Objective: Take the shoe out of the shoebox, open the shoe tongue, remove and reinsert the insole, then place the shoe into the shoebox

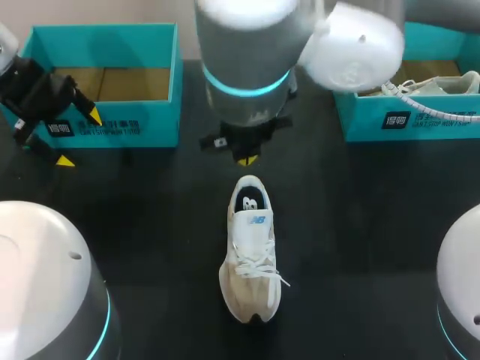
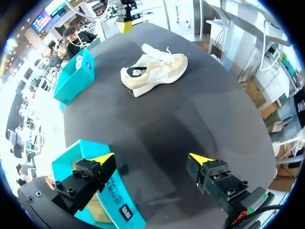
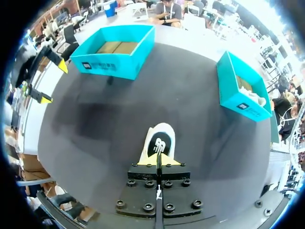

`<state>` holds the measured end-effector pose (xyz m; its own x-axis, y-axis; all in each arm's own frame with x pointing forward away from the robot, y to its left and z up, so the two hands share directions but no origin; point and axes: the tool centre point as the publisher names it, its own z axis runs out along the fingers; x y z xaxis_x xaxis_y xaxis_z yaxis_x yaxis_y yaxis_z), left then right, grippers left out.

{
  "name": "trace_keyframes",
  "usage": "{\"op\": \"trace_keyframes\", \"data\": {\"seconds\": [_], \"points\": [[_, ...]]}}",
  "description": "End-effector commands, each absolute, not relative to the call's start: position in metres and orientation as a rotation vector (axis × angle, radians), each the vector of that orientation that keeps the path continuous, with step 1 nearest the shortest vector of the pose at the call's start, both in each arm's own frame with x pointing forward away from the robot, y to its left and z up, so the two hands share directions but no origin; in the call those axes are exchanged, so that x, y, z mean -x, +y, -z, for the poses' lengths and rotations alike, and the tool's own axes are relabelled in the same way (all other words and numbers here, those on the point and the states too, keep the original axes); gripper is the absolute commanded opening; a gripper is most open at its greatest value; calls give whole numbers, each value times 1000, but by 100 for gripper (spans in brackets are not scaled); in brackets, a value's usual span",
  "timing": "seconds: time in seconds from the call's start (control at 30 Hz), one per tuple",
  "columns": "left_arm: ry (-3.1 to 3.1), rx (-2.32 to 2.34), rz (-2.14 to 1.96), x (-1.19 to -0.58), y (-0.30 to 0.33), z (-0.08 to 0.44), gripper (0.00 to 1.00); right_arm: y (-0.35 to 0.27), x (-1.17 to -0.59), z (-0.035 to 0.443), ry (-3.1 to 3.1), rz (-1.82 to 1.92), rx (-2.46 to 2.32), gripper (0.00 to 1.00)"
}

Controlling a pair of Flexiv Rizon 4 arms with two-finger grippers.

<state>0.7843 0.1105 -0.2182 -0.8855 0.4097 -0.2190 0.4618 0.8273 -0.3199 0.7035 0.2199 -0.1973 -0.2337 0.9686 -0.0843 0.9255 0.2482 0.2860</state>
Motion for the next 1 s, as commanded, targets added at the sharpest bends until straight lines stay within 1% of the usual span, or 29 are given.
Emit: {"op": "trace_keyframes", "data": {"seconds": [0.03, 0.1, 0.6, 1.0], "points": [[2866, -687, 552, -783, 111, 218, 100, 250, -699, 228, 2217, -197, -1769, 0], [2866, -687, 552, -783, 111, 218, 100, 251, -698, 237, 2209, -197, -1790, 0], [2866, -687, 552, -783, 111, 218, 100, 251, -698, 237, 2209, -197, -1790, 0], [2866, -687, 552, -783, 111, 218, 100, 240, -693, 294, 2117, -265, -1870, 0]]}}
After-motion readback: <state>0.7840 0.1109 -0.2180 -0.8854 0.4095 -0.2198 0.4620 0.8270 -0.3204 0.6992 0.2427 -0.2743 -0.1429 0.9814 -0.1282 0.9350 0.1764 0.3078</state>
